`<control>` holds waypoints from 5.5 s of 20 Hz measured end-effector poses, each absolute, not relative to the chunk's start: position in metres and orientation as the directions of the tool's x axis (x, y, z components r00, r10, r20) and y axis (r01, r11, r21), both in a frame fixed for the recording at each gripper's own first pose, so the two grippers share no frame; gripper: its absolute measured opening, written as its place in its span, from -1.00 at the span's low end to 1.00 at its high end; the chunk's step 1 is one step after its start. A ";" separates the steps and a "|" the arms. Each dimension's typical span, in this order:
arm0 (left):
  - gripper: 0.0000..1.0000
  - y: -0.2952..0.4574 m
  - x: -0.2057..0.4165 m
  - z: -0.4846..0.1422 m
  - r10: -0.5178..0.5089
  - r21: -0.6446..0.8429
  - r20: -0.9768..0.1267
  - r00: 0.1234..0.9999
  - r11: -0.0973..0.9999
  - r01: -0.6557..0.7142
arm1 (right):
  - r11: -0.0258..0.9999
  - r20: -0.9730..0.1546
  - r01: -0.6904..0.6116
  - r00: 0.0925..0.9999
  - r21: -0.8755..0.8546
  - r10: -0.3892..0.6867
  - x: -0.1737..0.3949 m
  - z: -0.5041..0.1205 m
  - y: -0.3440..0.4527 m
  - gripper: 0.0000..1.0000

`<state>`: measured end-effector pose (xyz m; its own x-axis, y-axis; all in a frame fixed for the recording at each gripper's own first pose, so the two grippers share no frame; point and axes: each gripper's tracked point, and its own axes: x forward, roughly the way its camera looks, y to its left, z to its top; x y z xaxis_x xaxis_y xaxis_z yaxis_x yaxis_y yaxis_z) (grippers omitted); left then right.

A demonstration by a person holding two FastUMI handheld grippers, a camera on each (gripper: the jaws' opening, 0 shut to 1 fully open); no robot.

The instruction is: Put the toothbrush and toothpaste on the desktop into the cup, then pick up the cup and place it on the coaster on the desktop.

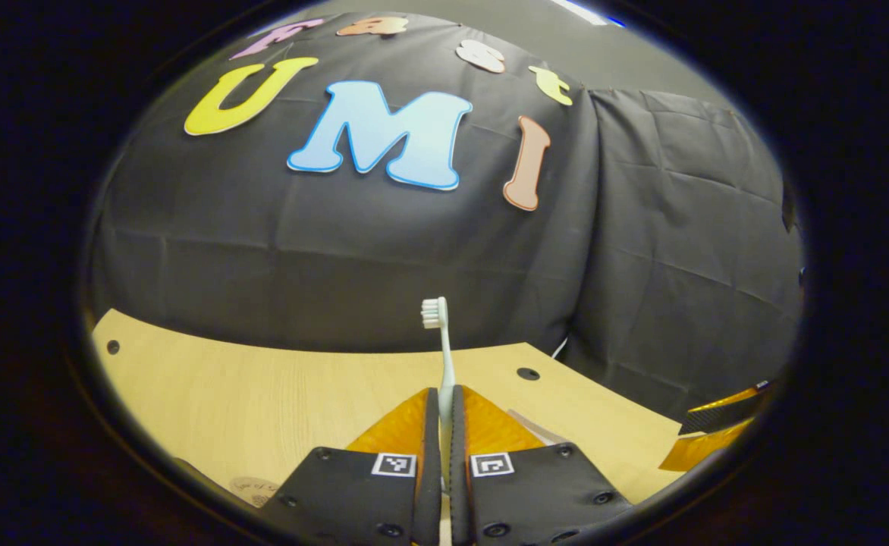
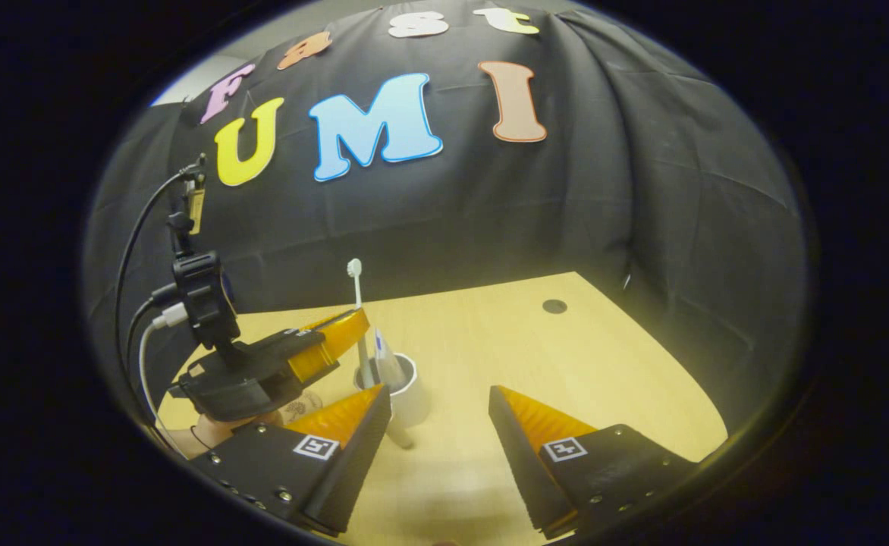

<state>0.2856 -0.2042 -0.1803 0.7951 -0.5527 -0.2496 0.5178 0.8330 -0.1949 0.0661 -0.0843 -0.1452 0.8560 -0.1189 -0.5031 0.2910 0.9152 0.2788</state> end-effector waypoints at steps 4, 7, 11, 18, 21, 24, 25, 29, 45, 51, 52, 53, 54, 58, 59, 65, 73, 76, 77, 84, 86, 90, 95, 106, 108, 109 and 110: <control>-0.65 -0.203 0.280 -0.183 -0.557 -0.187 -0.273 0.785 0.831 0.524 | 0.913 -0.504 0.290 0.856 0.287 -0.113 0.066 -0.146 -0.082 0.65; -0.58 -0.203 0.269 -0.190 -0.570 -0.209 -0.306 0.762 0.821 0.530 | 0.917 -0.507 0.283 0.855 0.281 -0.109 0.066 -0.147 -0.081 0.65; -0.09 -0.197 0.262 -0.192 -0.559 -0.219 -0.338 0.757 0.829 0.514 | 0.925 -0.510 0.271 0.854 0.267 -0.103 0.066 -0.144 -0.078 0.65; 0.58 -0.173 0.254 -0.181 -0.507 -0.200 -0.331 0.796 0.862 0.466 | 0.932 -0.525 0.241 0.849 0.272 -0.066 0.077 -0.143 -0.069 0.65; 0.93 -0.167 0.249 -0.176 -0.501 -0.200 -0.329 0.800 0.865 0.460 | 0.936 -0.545 0.227 0.837 0.268 -0.047 0.085 -0.146 -0.063 0.65; 0.93 -0.157 0.244 -0.172 -0.478 -0.193 -0.338 0.811 0.878 0.437 | 0.942 -0.577 0.222 0.816 0.253 -0.037 0.093 -0.150 -0.060 0.65; 0.93 -0.154 0.242 -0.171 -0.469 -0.191 -0.343 0.814 0.883 0.429 | 0.944 -0.593 0.219 0.805 0.248 -0.031 0.095 -0.153 -0.059 0.65; 0.93 -0.140 0.231 -0.163 -0.448 -0.196 -0.344 0.825 0.894 0.403 | 0.947 -0.661 0.206 0.751 0.246 0.009 0.099 -0.168 -0.049 0.65; 0.93 -0.065 0.179 -0.156 -0.309 -0.193 -0.424 0.851 0.949 0.248 | 0.972 -0.849 0.139 0.521 0.191 0.092 0.117 -0.234 -0.019 0.65; 0.93 -0.055 0.174 -0.158 -0.298 -0.194 -0.431 0.852 0.953 0.235 | 0.985 -0.890 0.102 0.450 0.136 0.076 0.122 -0.247 -0.018 0.65; 0.93 -0.053 0.173 -0.157 -0.299 -0.197 -0.429 0.852 0.952 0.234 | 0.987 -0.896 0.097 0.439 0.128 0.073 0.125 -0.249 -0.018 0.72; 0.87 -0.053 0.172 -0.157 -0.298 -0.200 -0.429 0.853 0.952 0.233 | 0.988 -0.900 0.090 0.431 0.122 0.072 0.127 -0.252 -0.016 0.65; 0.93 -0.052 0.171 -0.157 -0.300 -0.204 -0.430 0.851 0.951 0.232 | 0.990 -0.908 0.080 0.413 0.113 0.070 0.128 -0.255 -0.016 0.66; 0.93 -0.047 0.168 -0.160 -0.297 -0.218 -0.436 0.849 0.951 0.220 | 0.994 -0.930 0.049 0.360 0.098 0.074 0.131 -0.266 -0.008 0.66; 0.93 -0.046 0.167 -0.159 -0.295 -0.218 -0.434 0.851 0.951 0.218 | 0.993 -0.934 0.044 0.347 0.105 0.084 0.131 -0.270 -0.005 0.66; 0.93 -0.037 0.167 -0.162 -0.282 -0.219 -0.437 0.854 0.954 0.203 | 0.993 -0.958 0.023 0.268 0.114 0.104 0.128 -0.289 0.000 0.70; 0.93 -0.032 0.167 -0.165 -0.272 -0.224 -0.447 0.852 0.956 0.187 | 0.990 -0.970 0.037 0.204 0.139 0.129 0.131 -0.294 -0.002 0.04; 0.93 -0.032 0.167 -0.167 -0.270 -0.229 -0.450 0.851 0.956 0.183 | 0.987 -0.970 0.049 0.197 0.152 0.140 0.130 -0.295 -0.005 -0.39; 0.93 -0.031 0.166 -0.167 -0.270 -0.231 -0.451 0.851 0.956 0.181 | 0.987 -0.970 0.043 0.197 0.154 0.142 0.130 -0.296 -0.006 -0.40; 0.93 -0.017 0.160 -0.166 -0.241 -0.229 -0.454 0.858 0.962 0.149 | 0.992 -0.962 -0.007 0.244 0.127 0.125 0.131 -0.286 0.002 -0.41; 0.93 -0.012 0.155 -0.166 -0.230 -0.234 -0.456 0.860 0.963 0.134 | 0.990 -0.957 -0.020 0.254 0.141 0.142 0.131 -0.278 0.010 -0.41; 0.94 0.002 0.142 -0.163 -0.202 -0.228 -0.455 0.867 0.968 0.106 | 0.986 -0.949 -0.061 0.269 0.153 0.164 0.131 -0.270 0.033 -0.41; 0.93 0.027 0.126 -0.160 -0.156 -0.209 -0.457 0.876 0.976 0.065 | 0.977 -0.939 -0.099 0.273 0.187 0.207 0.133 -0.260 0.067 -0.43; 0.94 0.076 0.101 -0.158 -0.083 -0.211 -0.459 0.884 0.977 -0.019 | 0.961 -0.925 -0.173 0.277 0.218 0.259 0.150 -0.244 0.130 -0.42; 0.94 0.082 0.098 -0.158 -0.077 -0.215 -0.460 0.884 0.976 -0.027 | 0.958 -0.926 -0.187 0.270 0.220 0.265 0.152 -0.242 0.139 -0.43; 0.93 0.084 0.097 -0.158 -0.075 -0.218 -0.462 0.884 0.975 -0.032 | 0.956 -0.925 -0.192 0.270 0.220 0.267 0.154 -0.244 0.144 -0.41; 0.93 0.086 0.096 -0.157 -0.073 -0.221 -0.463 0.884 0.975 -0.035 | 0.955 -0.925 -0.196 0.267 0.222 0.270 0.156 -0.243 0.149 -0.42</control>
<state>0.0957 0.0860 -0.1566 0.8836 -0.0728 -0.4626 -0.0353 0.9747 -0.2206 0.1560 0.1495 -0.2431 0.2675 0.2697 -0.9250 -0.1960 0.9552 0.2218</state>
